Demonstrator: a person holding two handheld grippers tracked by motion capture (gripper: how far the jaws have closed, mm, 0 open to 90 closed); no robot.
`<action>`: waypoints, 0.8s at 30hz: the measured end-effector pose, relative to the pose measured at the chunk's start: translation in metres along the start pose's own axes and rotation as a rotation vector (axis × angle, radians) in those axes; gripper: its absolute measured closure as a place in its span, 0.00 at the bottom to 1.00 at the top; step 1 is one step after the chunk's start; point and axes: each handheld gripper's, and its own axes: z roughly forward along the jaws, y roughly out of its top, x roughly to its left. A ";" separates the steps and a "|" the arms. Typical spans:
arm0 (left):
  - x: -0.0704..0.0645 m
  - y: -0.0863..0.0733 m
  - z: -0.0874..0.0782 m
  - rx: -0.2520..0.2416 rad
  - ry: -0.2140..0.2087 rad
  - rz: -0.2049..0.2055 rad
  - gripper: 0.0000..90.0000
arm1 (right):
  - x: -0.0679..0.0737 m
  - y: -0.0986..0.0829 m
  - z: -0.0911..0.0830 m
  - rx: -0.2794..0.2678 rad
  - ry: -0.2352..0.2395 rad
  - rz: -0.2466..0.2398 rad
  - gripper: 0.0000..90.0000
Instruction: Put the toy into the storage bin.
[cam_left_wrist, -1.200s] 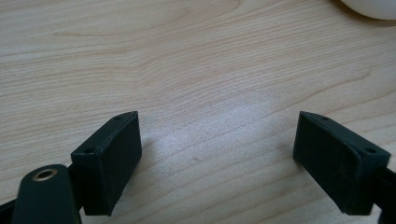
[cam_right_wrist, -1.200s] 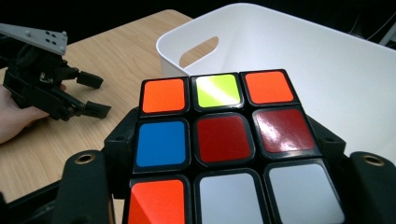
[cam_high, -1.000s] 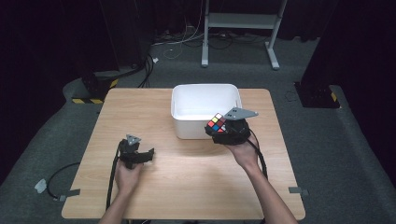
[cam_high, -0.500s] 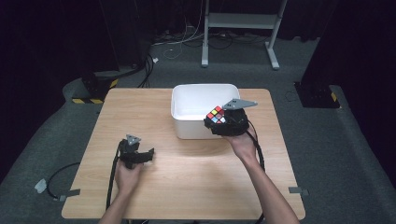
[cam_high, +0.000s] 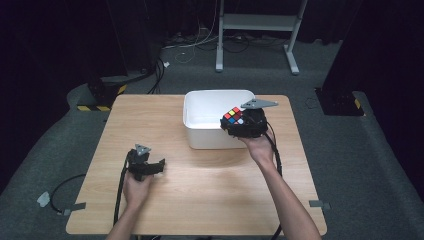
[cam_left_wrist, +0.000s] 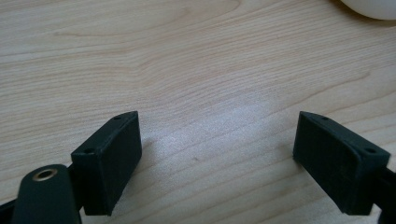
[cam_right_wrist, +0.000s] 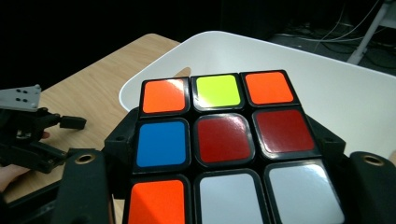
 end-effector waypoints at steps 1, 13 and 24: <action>0.000 0.000 0.000 0.000 0.000 0.000 0.17 | 0.000 0.001 0.000 0.001 -0.004 0.001 0.35; 0.000 0.000 0.000 0.000 0.000 0.000 0.17 | -0.009 0.015 0.010 0.008 -0.015 0.008 0.35; 0.000 0.000 0.000 0.000 -0.002 0.000 0.17 | -0.016 0.029 0.023 0.014 -0.029 0.021 0.35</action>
